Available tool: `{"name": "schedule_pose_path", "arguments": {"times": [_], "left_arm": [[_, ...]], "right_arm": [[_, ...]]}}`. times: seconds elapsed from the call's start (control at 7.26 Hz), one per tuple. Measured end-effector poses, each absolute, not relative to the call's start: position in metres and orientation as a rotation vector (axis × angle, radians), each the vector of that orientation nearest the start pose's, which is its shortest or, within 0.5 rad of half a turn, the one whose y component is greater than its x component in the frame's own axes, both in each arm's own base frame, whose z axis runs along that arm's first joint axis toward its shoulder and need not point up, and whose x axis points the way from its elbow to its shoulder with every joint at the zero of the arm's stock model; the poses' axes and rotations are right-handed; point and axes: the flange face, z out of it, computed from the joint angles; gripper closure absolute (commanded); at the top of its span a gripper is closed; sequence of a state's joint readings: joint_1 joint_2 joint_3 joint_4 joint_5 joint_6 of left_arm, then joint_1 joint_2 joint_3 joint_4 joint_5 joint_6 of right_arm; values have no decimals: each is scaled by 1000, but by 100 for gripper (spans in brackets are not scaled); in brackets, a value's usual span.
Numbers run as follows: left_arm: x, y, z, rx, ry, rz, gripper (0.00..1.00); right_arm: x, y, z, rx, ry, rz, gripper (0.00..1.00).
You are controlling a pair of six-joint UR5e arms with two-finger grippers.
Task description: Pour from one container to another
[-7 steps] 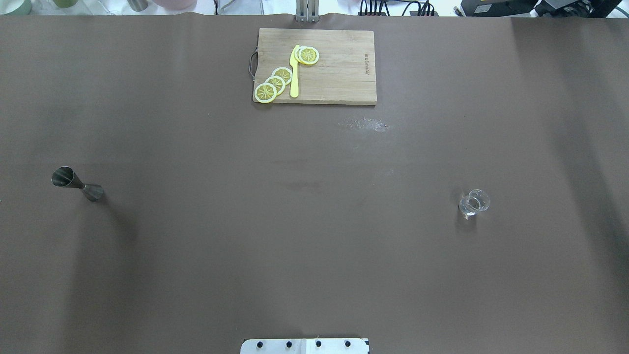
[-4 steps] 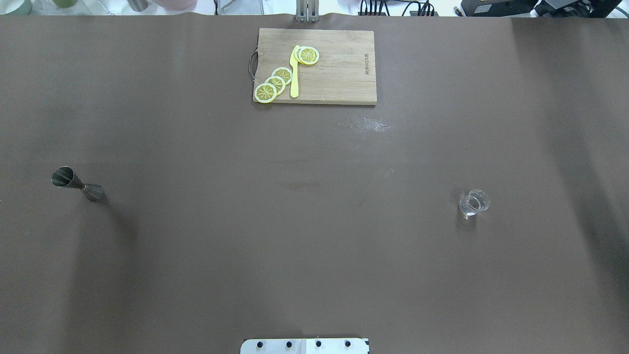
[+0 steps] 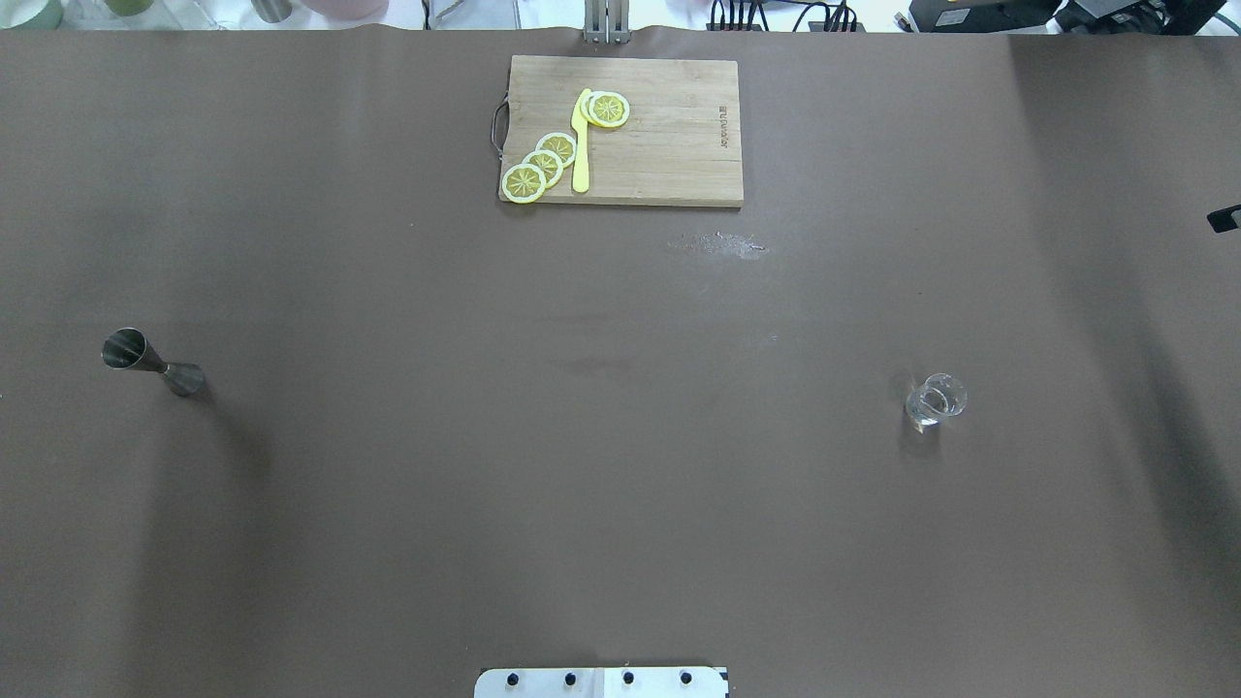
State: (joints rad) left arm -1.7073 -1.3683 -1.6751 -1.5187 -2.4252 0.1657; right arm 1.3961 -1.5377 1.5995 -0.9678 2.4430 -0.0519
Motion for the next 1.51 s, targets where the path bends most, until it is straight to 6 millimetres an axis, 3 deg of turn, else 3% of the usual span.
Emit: {"name": "schedule_pose_path", "arguments": {"times": [0.55,1.1,1.51], "left_arm": [[-111,-381,698,-13,864,-38,2],[-111,-381,699,-15,865,-39,2],[-111,-380,700,-18,864,-41,2]], "right_arm": [[-57,-502,545,673,-1052,-658,0],[-51,-461,599,911,-1055,-811,0],[-55,-455,610,952,-1055,-849,0]]}}
